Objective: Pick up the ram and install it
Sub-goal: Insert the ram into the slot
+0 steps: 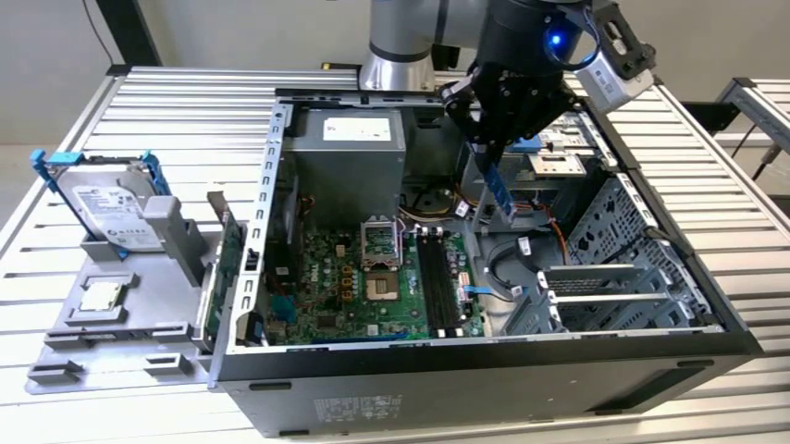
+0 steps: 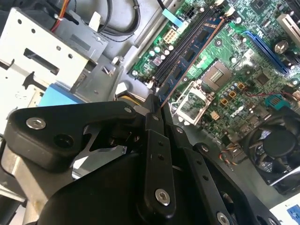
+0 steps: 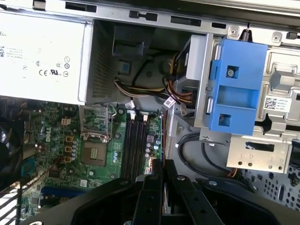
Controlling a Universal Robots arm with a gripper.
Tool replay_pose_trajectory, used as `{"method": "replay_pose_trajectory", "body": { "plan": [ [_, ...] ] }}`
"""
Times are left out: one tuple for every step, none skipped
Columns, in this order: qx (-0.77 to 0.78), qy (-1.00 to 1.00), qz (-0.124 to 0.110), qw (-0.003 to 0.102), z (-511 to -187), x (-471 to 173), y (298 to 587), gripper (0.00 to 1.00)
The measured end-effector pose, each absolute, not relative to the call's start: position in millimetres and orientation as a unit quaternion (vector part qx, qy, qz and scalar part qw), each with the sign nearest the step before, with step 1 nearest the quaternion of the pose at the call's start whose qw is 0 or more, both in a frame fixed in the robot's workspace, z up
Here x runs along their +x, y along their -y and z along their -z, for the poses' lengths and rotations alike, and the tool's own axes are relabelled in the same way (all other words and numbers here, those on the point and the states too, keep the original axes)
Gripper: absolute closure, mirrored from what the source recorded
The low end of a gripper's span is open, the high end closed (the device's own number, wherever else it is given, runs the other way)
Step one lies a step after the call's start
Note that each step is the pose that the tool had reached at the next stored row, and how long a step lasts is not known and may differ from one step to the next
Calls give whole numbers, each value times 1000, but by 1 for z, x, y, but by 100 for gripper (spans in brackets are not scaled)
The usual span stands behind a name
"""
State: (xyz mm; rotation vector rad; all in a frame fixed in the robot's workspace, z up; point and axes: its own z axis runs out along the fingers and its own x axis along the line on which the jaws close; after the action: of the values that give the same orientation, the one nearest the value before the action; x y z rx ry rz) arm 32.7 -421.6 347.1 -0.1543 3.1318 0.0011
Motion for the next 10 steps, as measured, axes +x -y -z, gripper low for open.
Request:
{"method": "replay_pose_trajectory", "body": {
  "plan": [
    [-49, -999, 0, 3, -345, 31, 422, 100],
    [-49, -999, 0, 3, -343, 29, 422, 100],
    [-49, -999, 0, 3, -342, 28, 422, 100],
    [-49, -999, 0, 3, -340, 26, 422, 100],
    [-49, -999, 0, 3, -338, 24, 422, 100],
    [-49, -999, 0, 3, -336, 22, 422, 100],
    [-49, -999, 0, 3, -334, 20, 422, 100],
    [-49, -999, 0, 3, -333, 18, 422, 100],
    [-49, -999, 0, 3, -331, 16, 422, 100],
    [-49, -999, 0, 3, -329, 14, 422, 100]
  ]
}}
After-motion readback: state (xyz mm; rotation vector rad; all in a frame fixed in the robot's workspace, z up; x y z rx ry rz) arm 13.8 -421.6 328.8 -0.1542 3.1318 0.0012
